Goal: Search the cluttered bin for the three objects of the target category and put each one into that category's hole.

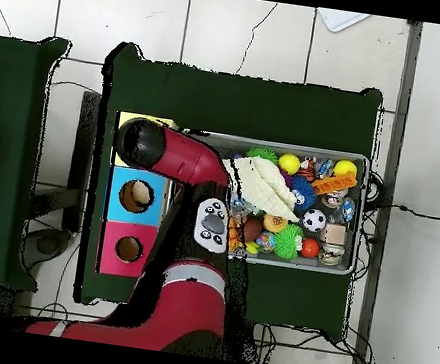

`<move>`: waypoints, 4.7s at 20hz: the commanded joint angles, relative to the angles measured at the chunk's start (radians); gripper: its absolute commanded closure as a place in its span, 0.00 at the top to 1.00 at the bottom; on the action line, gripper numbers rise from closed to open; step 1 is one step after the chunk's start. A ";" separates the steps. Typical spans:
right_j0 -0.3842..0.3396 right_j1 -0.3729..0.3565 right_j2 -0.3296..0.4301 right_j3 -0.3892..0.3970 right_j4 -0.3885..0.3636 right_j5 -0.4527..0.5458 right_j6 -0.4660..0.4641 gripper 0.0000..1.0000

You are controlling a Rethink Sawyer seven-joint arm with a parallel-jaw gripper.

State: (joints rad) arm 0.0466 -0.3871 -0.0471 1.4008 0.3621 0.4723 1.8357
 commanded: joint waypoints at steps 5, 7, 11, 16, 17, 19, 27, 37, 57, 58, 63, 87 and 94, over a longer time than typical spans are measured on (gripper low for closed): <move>0.080 0.206 -0.075 0.007 -0.216 -0.468 0.134 0.00; 0.080 0.208 -0.076 0.004 -0.226 -0.469 0.141 0.00; 0.072 0.208 -0.068 0.008 -0.244 -0.482 0.151 0.00; 0.066 0.200 -0.062 0.013 -0.254 -0.466 0.149 0.00; 0.063 0.197 -0.059 0.015 -0.252 -0.449 0.146 0.00; 0.047 0.176 -0.037 0.033 -0.240 -0.404 0.144 0.00; 0.049 0.041 -0.049 0.093 -0.177 -0.179 0.162 0.00; 0.091 -0.035 -0.065 0.108 -0.211 -0.087 0.123 0.00; 0.132 -0.155 -0.123 0.095 -0.288 0.105 0.086 0.00; 0.133 -0.160 -0.122 0.093 -0.286 0.115 0.088 0.00; 0.136 -0.182 -0.117 0.077 -0.287 0.166 0.090 0.00; 0.108 -0.191 -0.049 0.146 -0.205 0.110 0.177 0.00; 0.123 -0.154 -0.051 0.141 -0.184 0.080 0.209 0.00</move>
State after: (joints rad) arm 0.1795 -0.6081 -0.1721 1.4622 0.1371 0.5363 1.8388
